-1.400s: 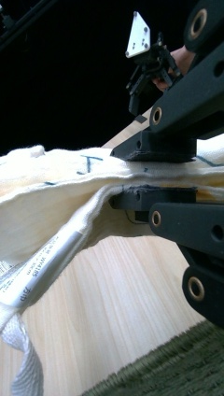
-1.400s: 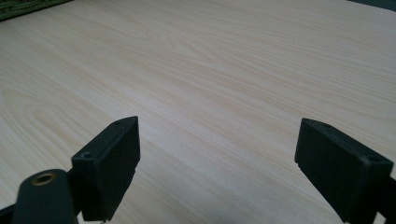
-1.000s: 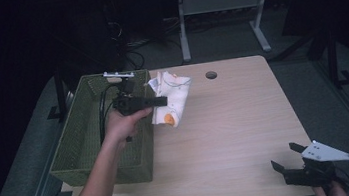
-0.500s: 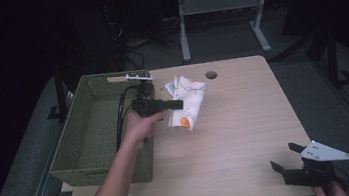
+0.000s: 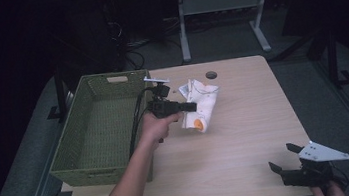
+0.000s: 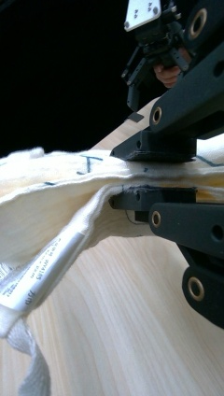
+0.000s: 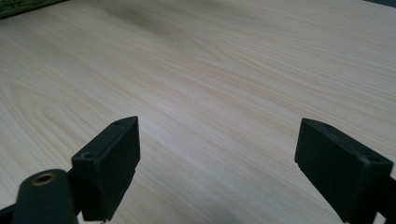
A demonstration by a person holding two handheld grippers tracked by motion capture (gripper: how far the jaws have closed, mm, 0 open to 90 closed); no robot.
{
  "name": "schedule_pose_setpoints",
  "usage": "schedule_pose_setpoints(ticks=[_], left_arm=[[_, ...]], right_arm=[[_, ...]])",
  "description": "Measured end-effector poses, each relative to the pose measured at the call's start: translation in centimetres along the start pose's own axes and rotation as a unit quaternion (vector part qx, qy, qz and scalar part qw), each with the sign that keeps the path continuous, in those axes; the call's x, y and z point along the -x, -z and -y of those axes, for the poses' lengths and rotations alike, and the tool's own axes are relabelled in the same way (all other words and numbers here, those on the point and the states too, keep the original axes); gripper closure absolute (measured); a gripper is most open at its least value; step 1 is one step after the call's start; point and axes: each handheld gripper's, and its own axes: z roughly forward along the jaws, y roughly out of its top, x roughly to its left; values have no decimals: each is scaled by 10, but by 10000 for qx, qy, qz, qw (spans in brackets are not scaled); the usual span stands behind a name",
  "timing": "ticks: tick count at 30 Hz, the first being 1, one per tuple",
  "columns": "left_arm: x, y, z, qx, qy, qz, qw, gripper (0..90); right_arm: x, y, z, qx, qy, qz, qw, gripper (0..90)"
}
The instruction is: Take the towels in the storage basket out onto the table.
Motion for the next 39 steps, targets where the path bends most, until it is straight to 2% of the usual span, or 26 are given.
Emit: schedule_pose_setpoints(ticks=[5,8,12,15,23,25,27,29,32,39], left_arm=[[-1,-12,2,-40,59,15,10000,793],[-2,-17,3,-71,16,2,10000,794],[-1,-23,4,64,111,-119,9998,793],[0,-29,4,123,124,-102,9998,793],[-2,-42,8,28,139,-59,9999,793],[-2,-45,9,41,164,-60,9998,793],[-3,-48,10,82,253,32,9996,793],[-2,-53,11,84,247,-24,9997,792],[-3,-60,14,121,300,14,9995,792],[-7,-73,22,1,323,-63,9995,791]], right_arm=[[0,0,0,10,-19,6,10000,139],[1,0,0,23,-11,6,10000,139],[1,0,1,16,-8,0,10000,139],[0,0,0,34,-36,-4,10000,138],[1,0,0,53,-51,-14,10000,138],[1,0,0,59,-45,-15,10000,139],[1,0,0,65,-59,3,10000,138],[1,0,0,66,-68,3,10000,138],[0,-1,0,48,-67,-9,10000,138],[1,-1,0,53,-58,-18,10000,138]])
